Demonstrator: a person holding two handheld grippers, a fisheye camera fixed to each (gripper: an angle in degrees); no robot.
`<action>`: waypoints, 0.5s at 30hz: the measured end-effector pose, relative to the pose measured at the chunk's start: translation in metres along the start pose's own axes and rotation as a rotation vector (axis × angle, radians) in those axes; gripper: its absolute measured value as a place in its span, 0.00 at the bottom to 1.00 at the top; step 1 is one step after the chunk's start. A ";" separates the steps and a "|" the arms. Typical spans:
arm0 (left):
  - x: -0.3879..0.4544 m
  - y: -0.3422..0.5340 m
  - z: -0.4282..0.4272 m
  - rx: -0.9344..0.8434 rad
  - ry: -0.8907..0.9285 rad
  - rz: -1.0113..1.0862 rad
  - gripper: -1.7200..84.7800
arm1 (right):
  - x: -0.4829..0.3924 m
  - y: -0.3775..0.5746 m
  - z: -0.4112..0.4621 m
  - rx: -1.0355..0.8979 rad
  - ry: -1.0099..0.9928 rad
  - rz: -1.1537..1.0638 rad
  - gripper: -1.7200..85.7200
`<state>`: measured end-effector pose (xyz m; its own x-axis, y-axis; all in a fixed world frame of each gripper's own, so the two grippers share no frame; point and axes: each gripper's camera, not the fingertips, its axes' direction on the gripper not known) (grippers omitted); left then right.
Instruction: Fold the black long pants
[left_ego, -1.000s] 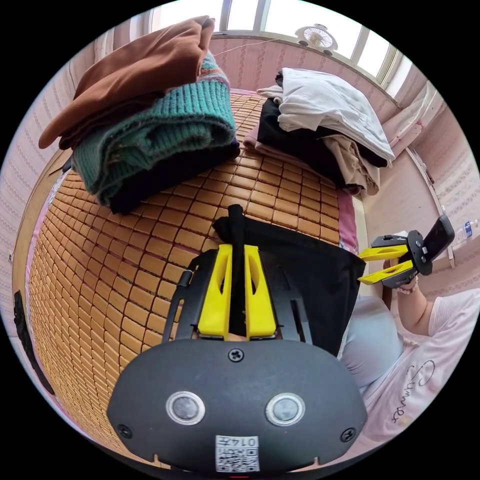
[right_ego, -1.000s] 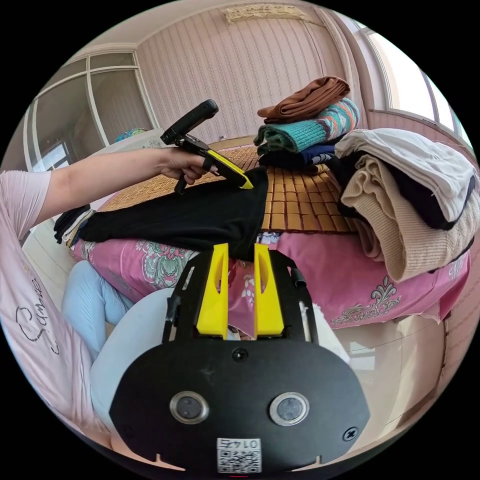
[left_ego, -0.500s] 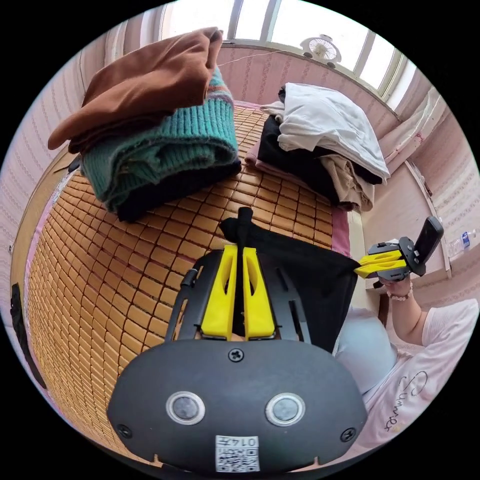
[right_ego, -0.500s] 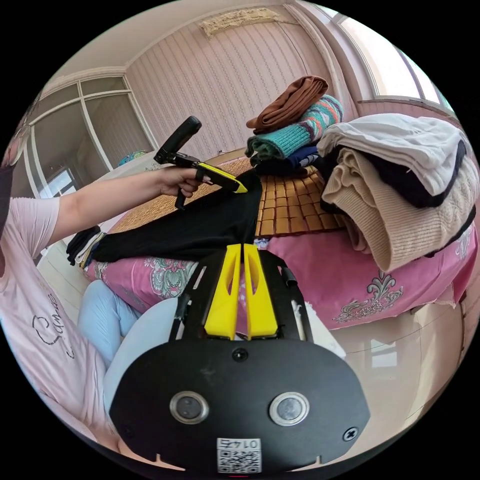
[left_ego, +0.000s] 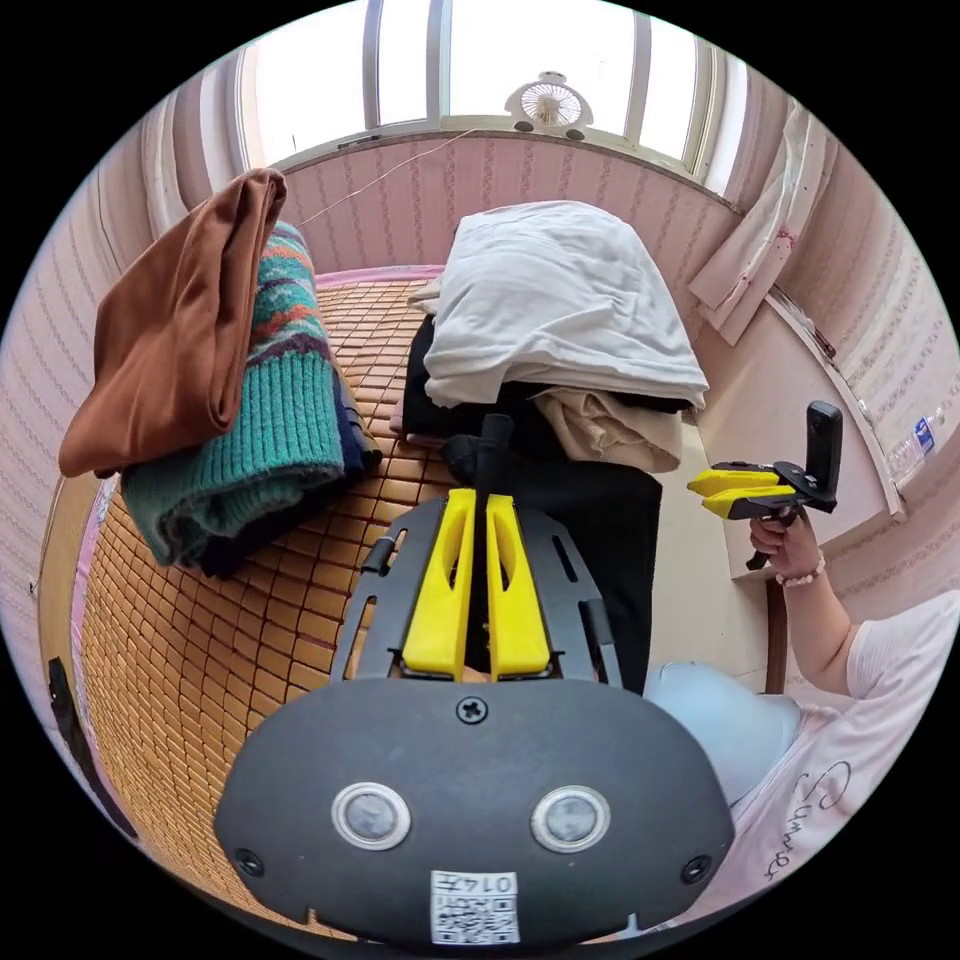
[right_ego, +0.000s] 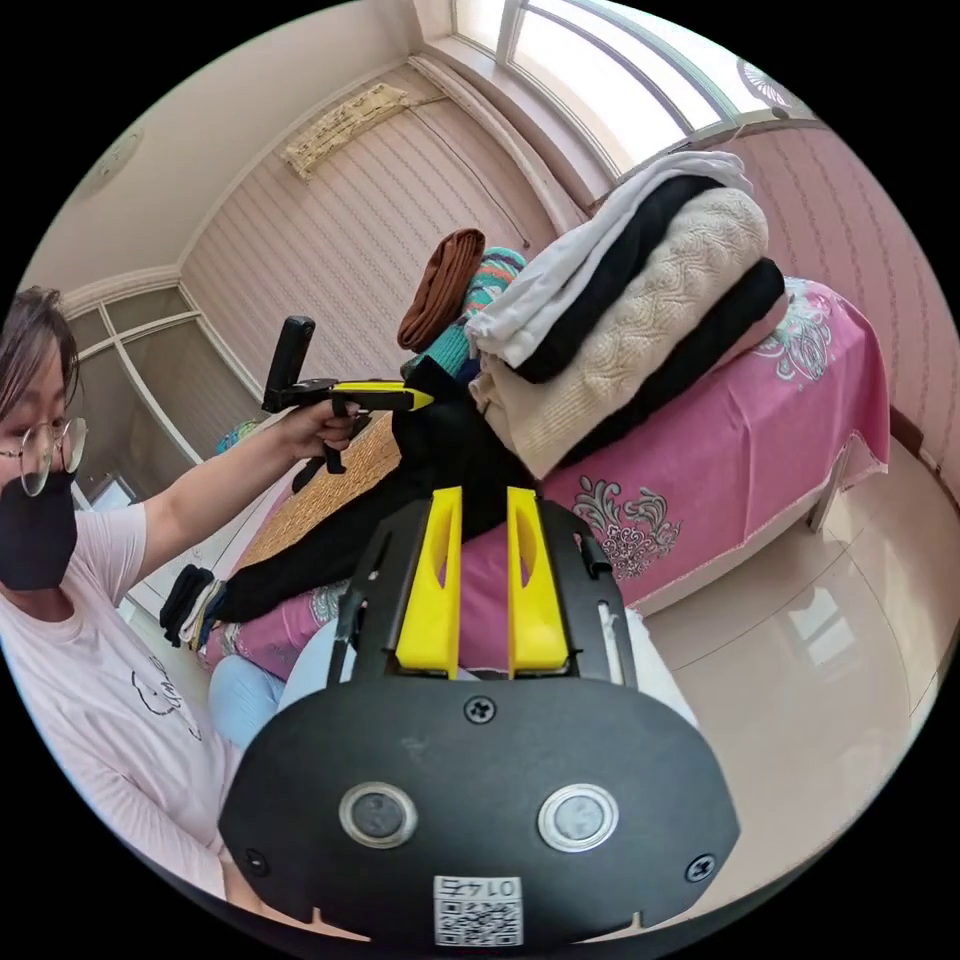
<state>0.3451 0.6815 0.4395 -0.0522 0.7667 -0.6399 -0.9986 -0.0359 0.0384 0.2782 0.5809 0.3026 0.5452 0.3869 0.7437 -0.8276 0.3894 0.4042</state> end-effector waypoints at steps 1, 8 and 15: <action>-0.003 0.002 0.002 0.000 0.003 -0.011 0.01 | 0.004 0.006 0.002 0.001 0.036 0.037 0.14; -0.024 0.017 0.011 -0.010 0.038 -0.099 0.01 | 0.053 0.019 0.016 0.126 -0.206 0.217 0.20; -0.032 0.030 -0.003 0.036 0.096 -0.140 0.01 | 0.066 0.003 0.036 0.131 -0.162 0.255 0.15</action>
<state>0.3164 0.6539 0.4595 0.0852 0.6981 -0.7109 -0.9954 0.0911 -0.0299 0.3072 0.5771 0.3721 0.2987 0.3157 0.9006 -0.9506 0.1824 0.2514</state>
